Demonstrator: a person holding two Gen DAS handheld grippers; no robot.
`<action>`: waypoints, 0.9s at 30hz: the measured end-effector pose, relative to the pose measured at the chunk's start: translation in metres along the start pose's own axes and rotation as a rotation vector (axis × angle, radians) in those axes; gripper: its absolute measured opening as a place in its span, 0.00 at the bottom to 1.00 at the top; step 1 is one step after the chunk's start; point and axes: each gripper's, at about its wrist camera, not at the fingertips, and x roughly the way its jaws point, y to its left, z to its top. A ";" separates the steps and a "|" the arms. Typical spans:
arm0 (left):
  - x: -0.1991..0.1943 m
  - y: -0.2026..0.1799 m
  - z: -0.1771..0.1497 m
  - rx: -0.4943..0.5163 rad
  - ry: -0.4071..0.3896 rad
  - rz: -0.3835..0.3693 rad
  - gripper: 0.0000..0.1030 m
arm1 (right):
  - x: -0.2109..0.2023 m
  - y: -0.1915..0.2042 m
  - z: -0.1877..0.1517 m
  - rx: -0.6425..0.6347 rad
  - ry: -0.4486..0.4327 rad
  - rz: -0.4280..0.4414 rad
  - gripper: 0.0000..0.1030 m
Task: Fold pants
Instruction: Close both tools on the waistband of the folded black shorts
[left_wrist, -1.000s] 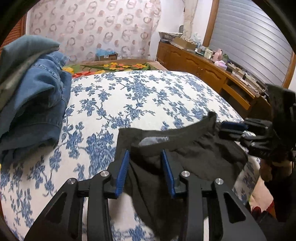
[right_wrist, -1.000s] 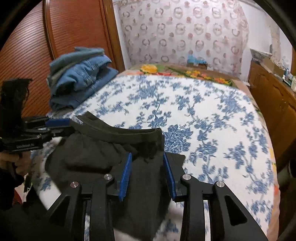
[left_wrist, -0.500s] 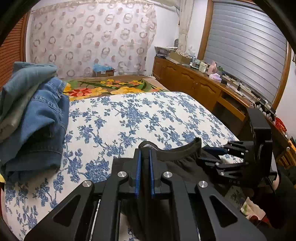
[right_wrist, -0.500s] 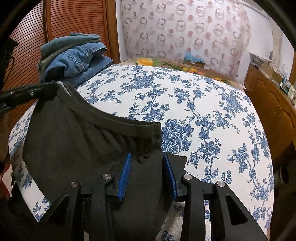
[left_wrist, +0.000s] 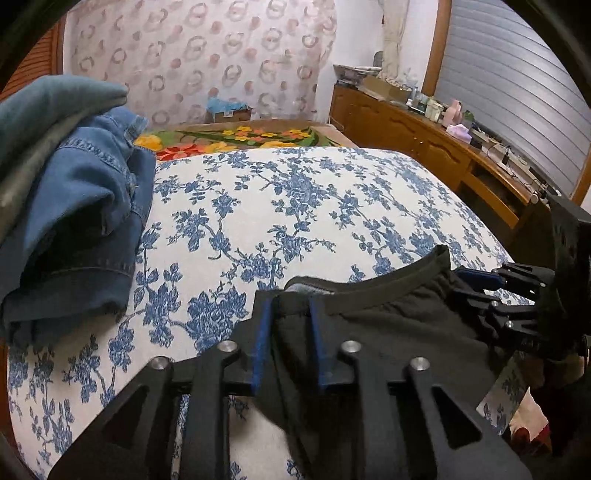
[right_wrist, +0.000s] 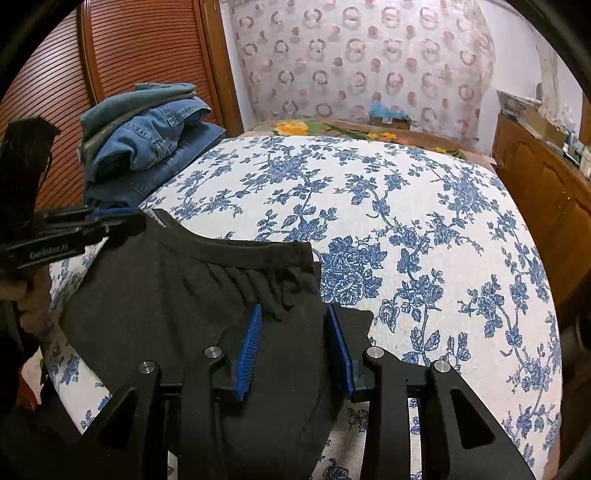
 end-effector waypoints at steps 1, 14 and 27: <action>-0.001 0.000 -0.001 0.000 0.000 0.001 0.37 | 0.000 0.000 0.000 0.001 0.000 0.002 0.37; -0.006 -0.007 -0.025 0.027 0.026 0.010 0.46 | 0.004 -0.002 0.016 -0.025 0.018 0.019 0.06; 0.001 -0.005 -0.027 0.013 0.028 0.028 0.58 | -0.005 -0.013 0.018 0.029 -0.008 -0.027 0.16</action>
